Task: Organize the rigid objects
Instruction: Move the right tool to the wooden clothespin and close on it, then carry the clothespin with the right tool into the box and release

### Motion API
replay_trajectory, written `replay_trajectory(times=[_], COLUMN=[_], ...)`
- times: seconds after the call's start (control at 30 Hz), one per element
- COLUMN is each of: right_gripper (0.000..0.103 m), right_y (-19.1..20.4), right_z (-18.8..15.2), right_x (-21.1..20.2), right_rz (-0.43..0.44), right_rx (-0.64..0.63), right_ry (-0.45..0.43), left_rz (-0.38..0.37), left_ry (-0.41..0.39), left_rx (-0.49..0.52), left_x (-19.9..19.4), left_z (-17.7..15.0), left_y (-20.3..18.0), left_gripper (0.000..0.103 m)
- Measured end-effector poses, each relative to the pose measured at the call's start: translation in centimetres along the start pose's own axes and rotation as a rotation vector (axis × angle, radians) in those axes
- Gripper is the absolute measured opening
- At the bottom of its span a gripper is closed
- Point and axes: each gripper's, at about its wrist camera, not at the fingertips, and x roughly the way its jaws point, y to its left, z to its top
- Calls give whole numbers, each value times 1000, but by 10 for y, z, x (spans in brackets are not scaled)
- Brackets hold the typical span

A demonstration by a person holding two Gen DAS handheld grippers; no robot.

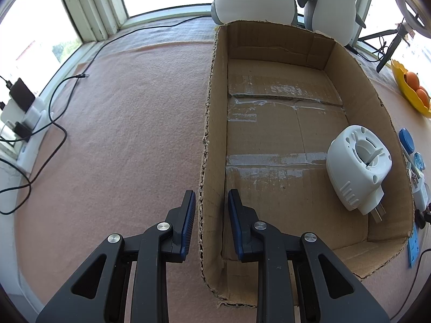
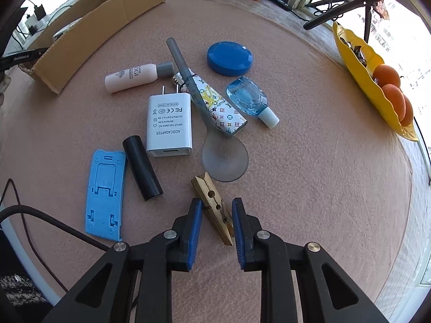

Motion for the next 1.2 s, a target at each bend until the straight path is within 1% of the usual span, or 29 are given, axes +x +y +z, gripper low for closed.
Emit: replay_trajectory(times=[0.2,0.23,0.33,0.43,0.53,0.67,0.73,0.87,1.0,1.03,1.07,1.13,1.2], right_gripper=[17,11,11,11,11,11,11,11,11,11,11,11,11], right_y=[-2,-2,-2,3,1,0,-1,0,22,29,36,50,75], right_z=[-11,-12,-16,-17,-15,-14,-12,0,21,27,37,49,65], right_x=[-10,-13,-23,-26,-24,-28,-35,-60,-87,-91,-93,-96,-98], right_rz=[15,18,43,21,44,38,43,79,118,134,170,228,276], right_rx=[65,77,108,103,132,141,158,196,143,126,105,69,30], right_ry=[-27,-33,-54,-61,-57,-63,-80,-145,-246,-268,-309,-340,-361], left_rz=[-7,-9,-9,-8,-11,-14,-15,-19,-20,-21,-22,-28,-32], left_ry=[0,0,0,-1,-1,-2,-3,-1,0,0,0,-3,-4], left_rx=[-5,-5,-4,-3,-2,-4,-4,-7,-11,-12,-14,-19,-22], left_x=[0,0,0,0,0,0,0,0,1,1,1,1,2], left_z=[0,0,0,1,1,1,1,2,2,2,3,2,1], left_y=[1,2,2,3,3,3,3,3,4,4,4,6,7], left_gripper=[23,23,23,23,23,23,23,23,23,23,23,23,23])
